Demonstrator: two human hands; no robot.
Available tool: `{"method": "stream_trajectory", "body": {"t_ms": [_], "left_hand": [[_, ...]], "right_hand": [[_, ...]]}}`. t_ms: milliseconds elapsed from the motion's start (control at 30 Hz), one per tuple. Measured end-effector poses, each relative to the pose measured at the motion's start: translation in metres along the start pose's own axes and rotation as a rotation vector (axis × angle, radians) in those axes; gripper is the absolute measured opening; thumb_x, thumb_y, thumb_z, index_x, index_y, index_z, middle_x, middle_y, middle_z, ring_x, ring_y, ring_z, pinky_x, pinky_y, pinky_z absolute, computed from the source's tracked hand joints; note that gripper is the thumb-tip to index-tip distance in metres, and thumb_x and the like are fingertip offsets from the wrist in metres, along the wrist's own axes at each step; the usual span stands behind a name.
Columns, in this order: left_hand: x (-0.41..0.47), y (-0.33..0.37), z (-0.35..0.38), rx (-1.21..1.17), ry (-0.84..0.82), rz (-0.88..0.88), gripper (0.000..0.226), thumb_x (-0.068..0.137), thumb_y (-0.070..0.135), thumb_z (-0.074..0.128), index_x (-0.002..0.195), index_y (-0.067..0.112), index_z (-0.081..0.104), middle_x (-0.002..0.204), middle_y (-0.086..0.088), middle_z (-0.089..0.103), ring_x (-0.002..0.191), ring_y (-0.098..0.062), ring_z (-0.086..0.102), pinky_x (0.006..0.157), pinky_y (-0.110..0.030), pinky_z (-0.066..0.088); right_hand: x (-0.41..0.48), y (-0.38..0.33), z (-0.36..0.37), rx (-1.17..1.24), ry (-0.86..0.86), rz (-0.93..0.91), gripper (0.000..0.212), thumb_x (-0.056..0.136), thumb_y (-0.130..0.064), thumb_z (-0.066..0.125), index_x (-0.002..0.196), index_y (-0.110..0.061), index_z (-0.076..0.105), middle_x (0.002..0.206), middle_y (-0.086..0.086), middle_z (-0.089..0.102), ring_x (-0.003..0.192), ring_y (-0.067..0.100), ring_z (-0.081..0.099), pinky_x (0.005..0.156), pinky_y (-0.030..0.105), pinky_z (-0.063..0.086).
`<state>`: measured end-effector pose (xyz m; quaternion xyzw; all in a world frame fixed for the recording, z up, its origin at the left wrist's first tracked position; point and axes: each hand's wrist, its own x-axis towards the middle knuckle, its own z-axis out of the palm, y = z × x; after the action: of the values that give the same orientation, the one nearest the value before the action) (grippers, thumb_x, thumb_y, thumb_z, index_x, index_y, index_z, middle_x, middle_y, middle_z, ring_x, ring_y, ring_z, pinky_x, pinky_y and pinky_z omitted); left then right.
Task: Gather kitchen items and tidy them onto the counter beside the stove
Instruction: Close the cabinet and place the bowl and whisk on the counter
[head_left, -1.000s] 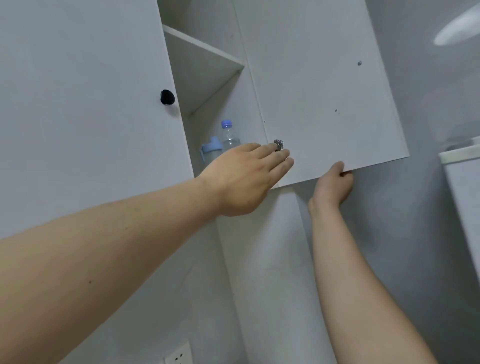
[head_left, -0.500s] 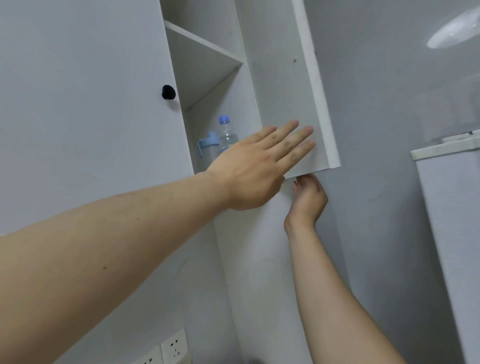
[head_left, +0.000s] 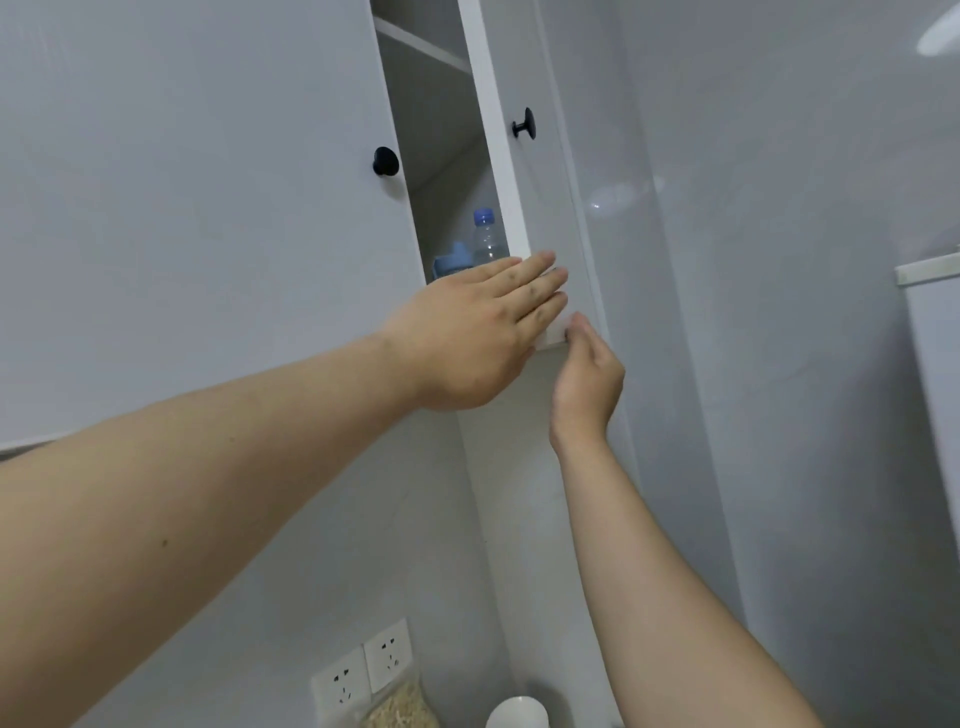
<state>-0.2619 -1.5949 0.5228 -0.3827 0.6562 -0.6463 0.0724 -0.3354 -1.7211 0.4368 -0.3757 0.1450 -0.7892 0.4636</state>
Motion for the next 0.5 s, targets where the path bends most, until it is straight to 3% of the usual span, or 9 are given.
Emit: {"method": "stream_trajectory", "body": {"t_ms": [167, 233, 367, 500], "left_hand": [[-0.005, 0.002, 0.000, 0.053, -0.066, 0.003, 0.053, 0.092, 0.027, 0.034, 0.112, -0.005, 0.071, 0.117, -0.021, 0.069, 0.118, -0.037, 0.061, 0.105, -0.043, 0.047], [-0.009, 0.003, 0.002, 0.083, -0.083, -0.024, 0.057, 0.092, 0.027, 0.028, 0.116, -0.005, 0.069, 0.121, -0.021, 0.068, 0.122, -0.037, 0.059, 0.107, -0.042, 0.046], [-0.016, 0.003, 0.013, 0.172, -0.263, -0.096, 0.057, 0.104, 0.028, 0.019, 0.152, -0.001, 0.030, 0.159, -0.018, 0.028, 0.150, -0.033, 0.019, 0.124, -0.041, 0.013], [-0.019, 0.002, 0.020, 0.285, -0.373, -0.110, 0.057, 0.104, 0.027, 0.020, 0.154, -0.001, 0.019, 0.162, -0.020, 0.020, 0.151, -0.033, 0.013, 0.124, -0.042, 0.003]], "right_hand": [[-0.009, -0.004, 0.001, -0.293, -0.133, -0.125, 0.037, 0.102, -0.026, 0.049, 0.134, -0.011, 0.060, 0.142, 0.000, 0.056, 0.135, 0.007, 0.046, 0.114, 0.023, 0.033], [-0.013, -0.003, -0.001, -0.344, -0.182, -0.149, 0.037, 0.102, -0.027, 0.051, 0.133, -0.010, 0.061, 0.141, 0.000, 0.057, 0.135, 0.006, 0.045, 0.114, 0.021, 0.032], [-0.014, -0.004, -0.005, -0.402, -0.275, -0.157, 0.033, 0.099, -0.024, 0.058, 0.127, -0.009, 0.066, 0.137, 0.002, 0.060, 0.133, 0.005, 0.048, 0.114, 0.022, 0.034], [-0.016, 0.001, -0.002, -0.519, -0.378, -0.174, 0.032, 0.098, -0.018, 0.055, 0.128, -0.010, 0.066, 0.142, 0.003, 0.056, 0.137, 0.004, 0.043, 0.116, 0.019, 0.027]]}}
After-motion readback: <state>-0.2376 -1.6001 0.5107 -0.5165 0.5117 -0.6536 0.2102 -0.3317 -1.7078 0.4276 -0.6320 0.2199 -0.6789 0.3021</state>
